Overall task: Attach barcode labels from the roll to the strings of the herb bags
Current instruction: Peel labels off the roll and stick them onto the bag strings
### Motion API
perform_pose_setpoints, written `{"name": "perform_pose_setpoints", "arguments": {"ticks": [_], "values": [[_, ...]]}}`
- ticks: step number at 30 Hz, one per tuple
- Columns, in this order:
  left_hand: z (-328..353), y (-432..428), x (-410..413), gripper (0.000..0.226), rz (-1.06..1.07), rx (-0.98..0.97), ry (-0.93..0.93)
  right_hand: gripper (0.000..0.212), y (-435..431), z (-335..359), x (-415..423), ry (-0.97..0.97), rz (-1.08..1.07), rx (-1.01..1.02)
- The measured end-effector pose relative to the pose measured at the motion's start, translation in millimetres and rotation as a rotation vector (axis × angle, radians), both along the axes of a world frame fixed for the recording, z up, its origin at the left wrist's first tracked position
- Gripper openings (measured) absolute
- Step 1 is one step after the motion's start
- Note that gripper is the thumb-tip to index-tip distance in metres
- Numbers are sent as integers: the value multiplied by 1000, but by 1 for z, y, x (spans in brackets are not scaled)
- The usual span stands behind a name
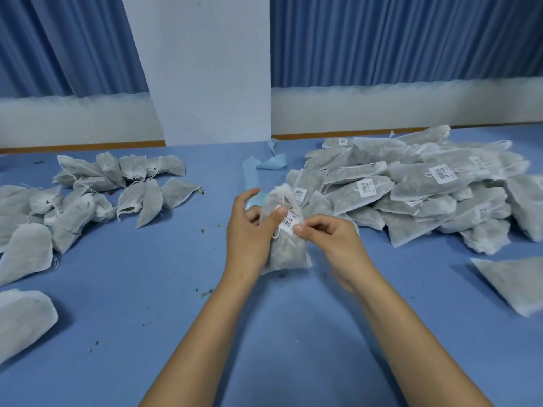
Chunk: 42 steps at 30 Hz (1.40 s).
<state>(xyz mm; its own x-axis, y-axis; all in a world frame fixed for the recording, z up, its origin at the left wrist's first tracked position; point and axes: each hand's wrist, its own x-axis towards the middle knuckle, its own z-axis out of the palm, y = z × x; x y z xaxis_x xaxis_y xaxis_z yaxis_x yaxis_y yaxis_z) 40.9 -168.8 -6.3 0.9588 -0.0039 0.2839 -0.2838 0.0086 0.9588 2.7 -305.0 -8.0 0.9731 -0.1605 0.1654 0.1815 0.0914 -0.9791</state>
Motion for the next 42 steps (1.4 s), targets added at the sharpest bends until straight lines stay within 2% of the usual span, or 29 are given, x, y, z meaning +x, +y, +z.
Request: {"name": "perform_pose_setpoints", "arguments": {"ticks": [3,5,8,10,13,15,18,20,23,28,31,34,39,42], "values": [[4,-29,-7,39,-51,2,41,9,-23,2,-12,1,-112,-19],[3,-47,-13,39,-44,8,70,7,-34,0,-19,45,-108,35],[0,-69,-20,40,-28,12,64,22,-52,-6,-33,176,63,83],[0,-80,-22,45,-44,32,71,29,-65,-9,-44,278,186,-37],[5,-94,-19,61,-158,132,146,17,-83,-1,-48,306,197,-104],[9,-100,-18,67,-233,148,199,10,-97,18,-33,205,57,104],[14,-103,-20,63,-268,123,220,12,-128,51,0,14,-211,657],[15,-103,-22,57,-287,127,231,16,-139,58,14,-18,-313,789],[13,-101,-22,43,-301,130,238,6,-121,44,15,84,-285,667],[15,-89,-21,21,-259,115,242,21,-52,13,2,148,-87,211],[17,-65,-20,24,-169,179,204,33,-3,9,6,148,-30,39],[17,-25,-14,31,-71,191,221,34,43,10,17,162,-17,-28],[11,66,-9,33,102,230,232,38,135,4,31,196,135,-19],[2,120,-15,32,218,312,202,33,187,-5,34,231,233,-36]]}}
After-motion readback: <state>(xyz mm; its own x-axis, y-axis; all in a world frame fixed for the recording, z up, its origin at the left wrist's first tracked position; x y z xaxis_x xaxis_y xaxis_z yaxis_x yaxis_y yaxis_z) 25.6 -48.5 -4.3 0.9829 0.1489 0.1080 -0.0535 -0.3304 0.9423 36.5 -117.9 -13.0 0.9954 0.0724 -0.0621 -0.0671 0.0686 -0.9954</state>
